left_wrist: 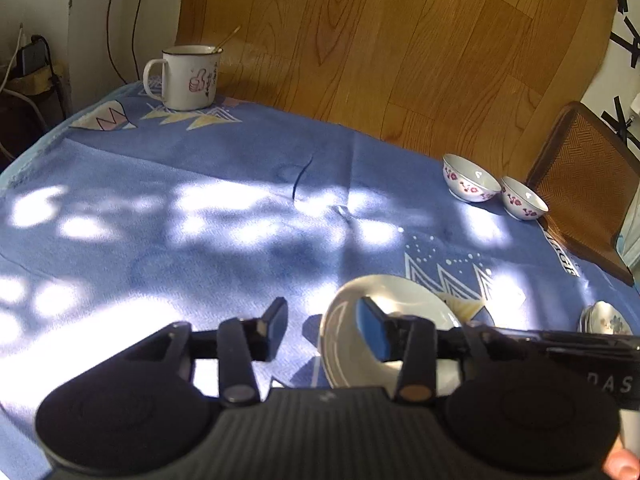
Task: Organize plates and bowls
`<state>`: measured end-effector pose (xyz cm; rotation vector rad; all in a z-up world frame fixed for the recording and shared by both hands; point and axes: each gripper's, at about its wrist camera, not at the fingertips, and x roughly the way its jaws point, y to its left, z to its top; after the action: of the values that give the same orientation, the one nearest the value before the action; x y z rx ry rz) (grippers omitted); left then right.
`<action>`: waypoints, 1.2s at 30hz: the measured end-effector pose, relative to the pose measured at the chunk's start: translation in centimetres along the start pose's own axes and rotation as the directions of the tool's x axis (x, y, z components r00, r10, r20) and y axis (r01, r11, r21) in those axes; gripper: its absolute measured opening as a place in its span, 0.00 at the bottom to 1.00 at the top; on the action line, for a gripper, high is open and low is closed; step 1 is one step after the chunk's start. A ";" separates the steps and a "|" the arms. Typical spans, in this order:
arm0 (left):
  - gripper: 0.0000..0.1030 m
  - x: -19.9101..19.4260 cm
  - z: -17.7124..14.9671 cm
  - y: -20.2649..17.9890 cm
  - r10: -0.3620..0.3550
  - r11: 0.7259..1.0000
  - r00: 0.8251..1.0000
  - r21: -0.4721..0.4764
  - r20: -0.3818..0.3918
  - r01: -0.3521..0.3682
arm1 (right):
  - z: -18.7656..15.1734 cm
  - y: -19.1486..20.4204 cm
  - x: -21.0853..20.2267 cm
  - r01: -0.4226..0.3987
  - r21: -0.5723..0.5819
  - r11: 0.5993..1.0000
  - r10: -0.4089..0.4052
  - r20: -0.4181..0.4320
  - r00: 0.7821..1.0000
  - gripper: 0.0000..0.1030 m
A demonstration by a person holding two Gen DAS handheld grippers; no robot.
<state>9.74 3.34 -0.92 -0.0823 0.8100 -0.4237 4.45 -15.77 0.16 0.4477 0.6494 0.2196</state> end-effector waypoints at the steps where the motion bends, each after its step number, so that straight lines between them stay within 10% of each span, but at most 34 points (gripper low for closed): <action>1: 0.43 -0.4 0.0 0.2 0.001 1.000 1.000 -0.001 0.016 -0.001 | -0.1 0.0 -0.6 0.005 -0.009 1.000 -0.005 0.027 1.000 0.31; 15: 0.41 -1.3 -1.8 7.9 0.053 0.994 0.999 -0.100 0.010 -0.052 | -5.7 -4.2 -3.8 0.072 0.079 0.994 -0.080 0.110 0.991 0.31; 36: 0.40 2.1 1.7 6.8 0.110 0.994 0.994 -0.019 0.004 -0.110 | -4.1 -5.3 -4.0 0.048 0.067 0.997 -0.055 0.102 0.993 0.31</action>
<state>14.57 8.60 -2.76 -0.0558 0.8101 -0.3114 -0.93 -20.40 -3.05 0.5007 0.5665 0.1259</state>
